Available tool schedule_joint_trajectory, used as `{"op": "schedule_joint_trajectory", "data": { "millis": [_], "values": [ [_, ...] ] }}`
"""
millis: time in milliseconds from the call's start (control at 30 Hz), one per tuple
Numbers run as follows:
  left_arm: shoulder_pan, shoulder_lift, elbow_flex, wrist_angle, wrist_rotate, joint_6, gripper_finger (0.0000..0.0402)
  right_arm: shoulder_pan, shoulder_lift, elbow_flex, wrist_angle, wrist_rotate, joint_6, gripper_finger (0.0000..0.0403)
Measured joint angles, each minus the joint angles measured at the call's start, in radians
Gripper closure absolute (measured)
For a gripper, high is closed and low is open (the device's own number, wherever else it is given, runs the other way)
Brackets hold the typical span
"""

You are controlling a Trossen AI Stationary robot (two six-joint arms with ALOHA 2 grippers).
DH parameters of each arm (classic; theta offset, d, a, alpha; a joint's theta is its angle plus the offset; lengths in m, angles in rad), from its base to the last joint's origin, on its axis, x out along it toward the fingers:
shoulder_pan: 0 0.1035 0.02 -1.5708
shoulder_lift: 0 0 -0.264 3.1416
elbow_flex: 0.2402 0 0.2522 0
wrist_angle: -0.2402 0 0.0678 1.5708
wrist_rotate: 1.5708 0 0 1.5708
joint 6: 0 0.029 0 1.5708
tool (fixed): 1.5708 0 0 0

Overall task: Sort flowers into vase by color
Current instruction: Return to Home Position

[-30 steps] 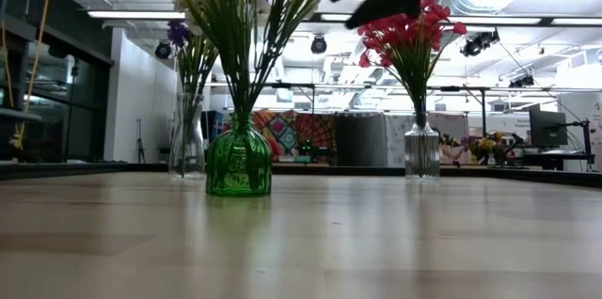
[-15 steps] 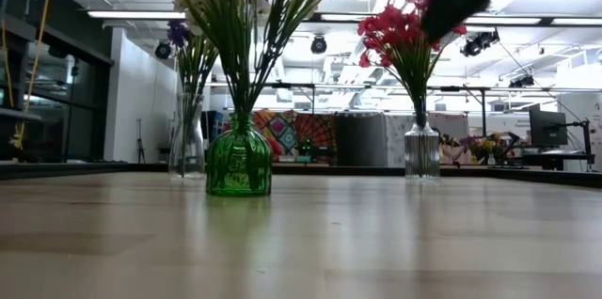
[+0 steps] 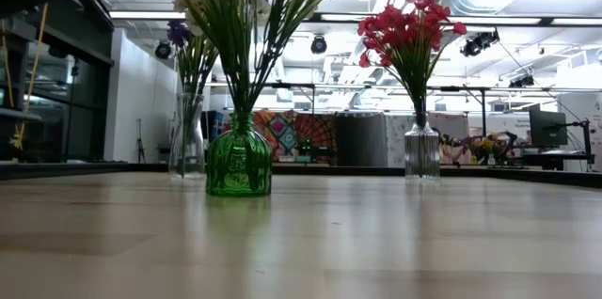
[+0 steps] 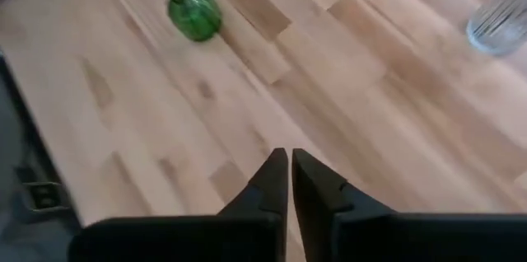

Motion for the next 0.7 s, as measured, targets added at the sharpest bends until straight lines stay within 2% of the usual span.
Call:
{"op": "schedule_joint_trajectory", "data": {
  "millis": [167, 233, 333, 433, 533, 600, 700],
  "values": [
    [0.000, -0.031, -0.004, -0.054, 0.007, 0.034, 0.0391, 0.113, -0.024, -0.039, 0.053, 0.072, 0.198, 0.0398],
    [0.000, -0.031, -0.004, -0.067, 0.037, 0.008, 0.0398, 0.143, -0.033, -0.115, 0.174, 0.059, 0.251, 0.0401],
    [0.000, -0.028, -0.004, -0.105, 0.042, -0.053, 0.0396, 0.158, -0.035, -0.273, 0.458, 0.019, 0.270, 0.0402],
    [0.000, -0.029, -0.004, -0.108, 0.035, -0.086, 0.0391, 0.113, -0.035, -0.441, 0.832, 0.011, 0.173, 0.0402],
    [0.000, -0.029, -0.004, -0.109, 0.019, -0.086, 0.0389, 0.016, -0.035, -0.576, 1.131, 0.002, 0.014, 0.0402],
    [0.000, -0.029, -0.004, -0.108, 0.019, -0.086, 0.0389, -0.071, -0.036, -0.639, 1.274, -0.046, -0.107, 0.0403],
    [0.000, -0.028, -0.004, -0.114, 0.018, -0.086, 0.0389, -0.213, -0.053, -0.718, 1.393, -0.196, -0.294, 0.0403]
  ]
}}
